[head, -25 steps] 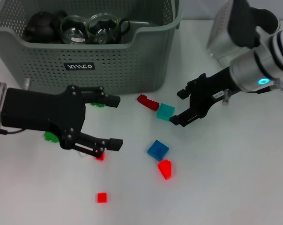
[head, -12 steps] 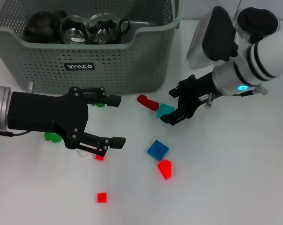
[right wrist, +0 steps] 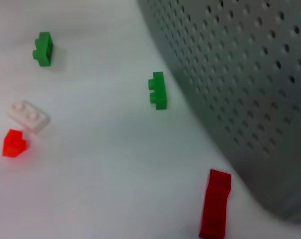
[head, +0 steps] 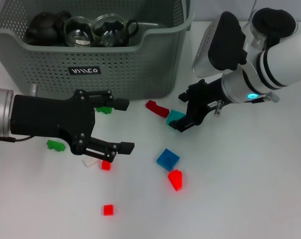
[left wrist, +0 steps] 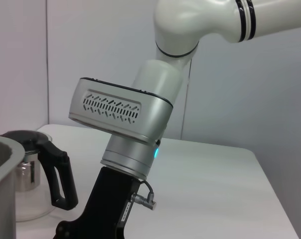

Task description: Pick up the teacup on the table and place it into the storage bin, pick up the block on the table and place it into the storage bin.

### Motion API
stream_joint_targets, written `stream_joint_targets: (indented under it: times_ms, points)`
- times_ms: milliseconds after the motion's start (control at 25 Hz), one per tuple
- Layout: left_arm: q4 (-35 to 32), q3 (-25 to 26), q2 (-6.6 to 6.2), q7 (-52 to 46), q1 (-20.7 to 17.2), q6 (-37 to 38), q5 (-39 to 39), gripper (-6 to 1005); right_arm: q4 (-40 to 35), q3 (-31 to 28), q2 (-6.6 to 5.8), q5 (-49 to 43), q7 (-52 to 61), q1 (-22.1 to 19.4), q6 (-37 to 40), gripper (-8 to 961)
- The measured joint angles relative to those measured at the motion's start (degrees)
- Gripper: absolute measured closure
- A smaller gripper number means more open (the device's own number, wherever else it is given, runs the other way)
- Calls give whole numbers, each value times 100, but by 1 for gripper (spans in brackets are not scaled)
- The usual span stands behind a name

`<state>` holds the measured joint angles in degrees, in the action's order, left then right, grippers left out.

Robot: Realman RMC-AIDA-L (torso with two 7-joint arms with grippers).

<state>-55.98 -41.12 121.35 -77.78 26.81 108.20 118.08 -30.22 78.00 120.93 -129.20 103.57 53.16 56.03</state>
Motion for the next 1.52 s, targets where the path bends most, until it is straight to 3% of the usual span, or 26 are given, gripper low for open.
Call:
stream_joint_targets:
  times_ms: [400, 720, 1040, 1240, 1520]
  points:
    - [111, 28, -23, 8, 10, -157, -33, 47, 89, 592, 0, 340, 78, 16, -357, 197]
    - [114, 25, -24, 9, -7, -193, -21, 48, 141, 624, 0, 352, 154, 52, -302, 254]
    - [104, 29, -25, -1, -27, -190, -35, 48, 39, 662, -5, 353, 155, 8, -107, 536]
    - [73, 39, -51, -52, -81, -147, -12, 48, -766, 586, -46, 341, 341, -391, 469, 535]
    - [67, 44, -134, -34, -423, -265, -1, 48, -3255, 270, -75, 348, 1130, -1183, 2268, 534]
